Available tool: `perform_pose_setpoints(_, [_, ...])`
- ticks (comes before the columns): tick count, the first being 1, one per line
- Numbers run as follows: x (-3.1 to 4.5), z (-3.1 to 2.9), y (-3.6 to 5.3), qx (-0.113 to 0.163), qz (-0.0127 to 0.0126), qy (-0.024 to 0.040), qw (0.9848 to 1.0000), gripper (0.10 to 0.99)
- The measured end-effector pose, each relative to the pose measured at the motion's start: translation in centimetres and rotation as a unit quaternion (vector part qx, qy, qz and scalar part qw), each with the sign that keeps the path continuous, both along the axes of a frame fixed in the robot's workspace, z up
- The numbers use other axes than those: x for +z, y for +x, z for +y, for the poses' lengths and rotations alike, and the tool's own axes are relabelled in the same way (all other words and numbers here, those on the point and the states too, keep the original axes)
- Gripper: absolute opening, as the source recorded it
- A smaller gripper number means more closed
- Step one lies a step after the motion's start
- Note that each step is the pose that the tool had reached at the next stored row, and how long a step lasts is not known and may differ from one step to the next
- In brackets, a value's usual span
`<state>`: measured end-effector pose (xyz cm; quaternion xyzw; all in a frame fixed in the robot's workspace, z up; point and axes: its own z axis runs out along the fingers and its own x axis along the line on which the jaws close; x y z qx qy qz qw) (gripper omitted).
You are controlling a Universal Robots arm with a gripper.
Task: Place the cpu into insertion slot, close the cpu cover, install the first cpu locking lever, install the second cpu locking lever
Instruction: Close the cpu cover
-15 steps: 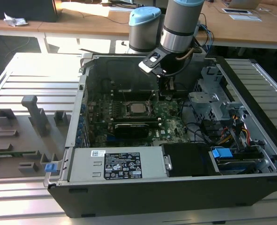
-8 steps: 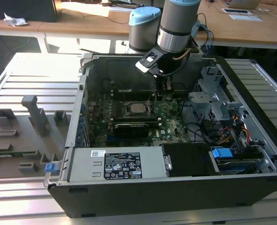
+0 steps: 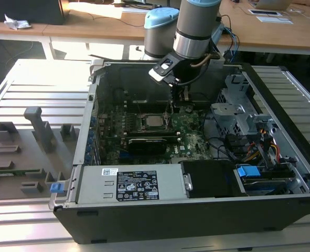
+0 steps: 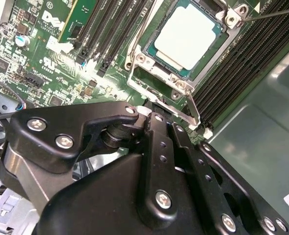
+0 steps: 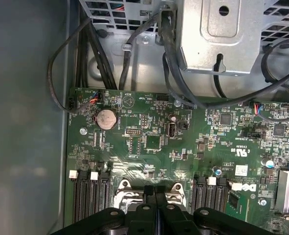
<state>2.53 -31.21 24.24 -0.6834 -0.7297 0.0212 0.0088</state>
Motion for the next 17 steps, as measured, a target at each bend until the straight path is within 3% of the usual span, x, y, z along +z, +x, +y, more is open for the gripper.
perform_pose_setpoints(17, [-0.03,0.00,-0.57,0.000,0.0000,0.0000,1.0000,0.106])
